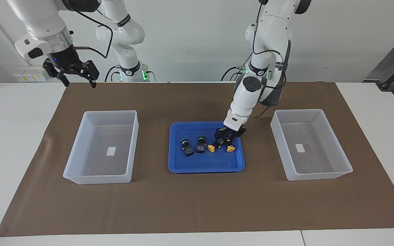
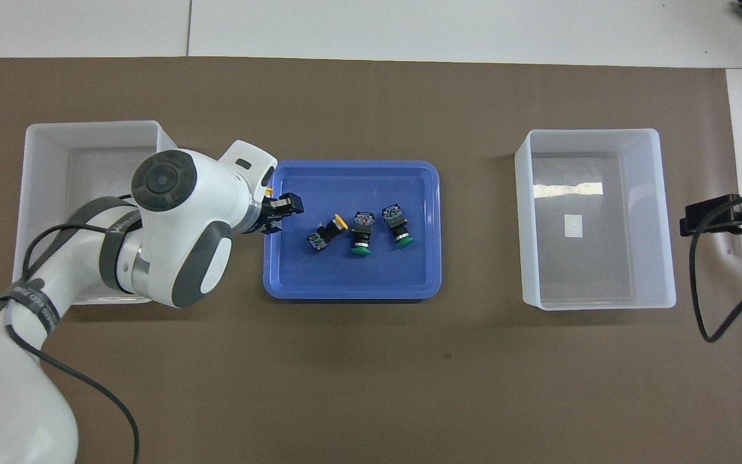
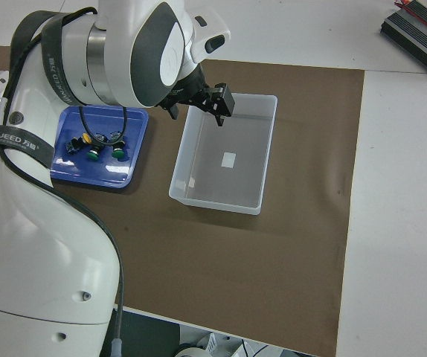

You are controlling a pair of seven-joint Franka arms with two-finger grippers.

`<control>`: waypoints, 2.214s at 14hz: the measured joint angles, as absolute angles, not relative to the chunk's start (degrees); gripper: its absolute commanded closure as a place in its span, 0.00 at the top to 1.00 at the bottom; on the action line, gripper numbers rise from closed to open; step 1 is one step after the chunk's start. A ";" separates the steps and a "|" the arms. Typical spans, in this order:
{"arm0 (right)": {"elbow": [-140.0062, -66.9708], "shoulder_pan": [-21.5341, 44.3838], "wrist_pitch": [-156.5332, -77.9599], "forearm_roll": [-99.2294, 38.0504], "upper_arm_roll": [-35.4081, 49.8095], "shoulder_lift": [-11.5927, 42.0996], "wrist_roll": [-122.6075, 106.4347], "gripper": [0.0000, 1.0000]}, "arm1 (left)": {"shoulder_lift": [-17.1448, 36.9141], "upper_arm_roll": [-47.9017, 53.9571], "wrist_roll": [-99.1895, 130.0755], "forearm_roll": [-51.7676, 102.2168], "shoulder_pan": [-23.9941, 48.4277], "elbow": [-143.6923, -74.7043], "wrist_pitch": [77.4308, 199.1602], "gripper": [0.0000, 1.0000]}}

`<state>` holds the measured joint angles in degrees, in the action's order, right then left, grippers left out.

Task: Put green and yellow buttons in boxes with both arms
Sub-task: 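Grasp the yellow-capped button with the left gripper, then carry the yellow button into the box beside the left gripper and release, then grasp a green button with the right gripper while the left gripper returns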

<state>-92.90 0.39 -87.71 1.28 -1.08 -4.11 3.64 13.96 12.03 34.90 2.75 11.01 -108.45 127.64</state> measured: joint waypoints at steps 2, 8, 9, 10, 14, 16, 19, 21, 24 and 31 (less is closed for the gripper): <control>-92.90 0.39 -87.71 1.28 -1.08 -4.11 3.64 1.00 | 12.82 11.90 32.28 2.74 6.63 -101.92 118.79 0.00; -93.03 0.44 -87.90 0.96 -0.61 -4.12 3.63 1.00 | 12.71 11.65 10.69 2.74 -6.74 -98.83 112.47 0.00; -93.57 0.48 -89.60 -0.24 -0.39 -4.13 3.63 1.00 | 12.68 11.63 7.17 2.74 -8.63 -99.63 112.77 0.00; -94.54 0.78 -92.55 -1.93 -0.22 -4.12 3.63 1.00 | 12.53 11.63 4.40 2.74 -10.01 -101.02 113.95 0.00; -98.84 6.13 -102.90 -3.28 0.16 -2.48 3.79 1.00 | 11.53 11.73 -0.87 2.74 -11.73 -111.72 125.59 0.00; -100.90 9.79 -108.68 -3.33 0.25 0.12 4.50 1.00 | 11.48 11.87 -2.48 2.74 -11.73 -115.09 128.50 0.44; -102.19 16.32 -120.11 -3.36 0.40 7.82 6.67 1.00 | 11.28 11.89 -3.21 2.72 -11.74 -116.54 129.86 1.00; -102.29 20.73 -126.82 -3.37 0.48 13.63 7.09 1.00 | 10.83 11.92 -3.32 2.72 -11.74 -116.23 129.74 1.00; -103.47 25.83 -134.48 -3.35 0.49 19.55 6.63 1.00 | 10.73 12.24 -2.85 2.91 -11.57 -112.10 125.49 1.00; -107.21 28.86 -140.76 -3.35 0.47 23.24 0.90 0.88 | 11.89 13.12 28.83 3.31 -1.43 -102.36 119.09 1.00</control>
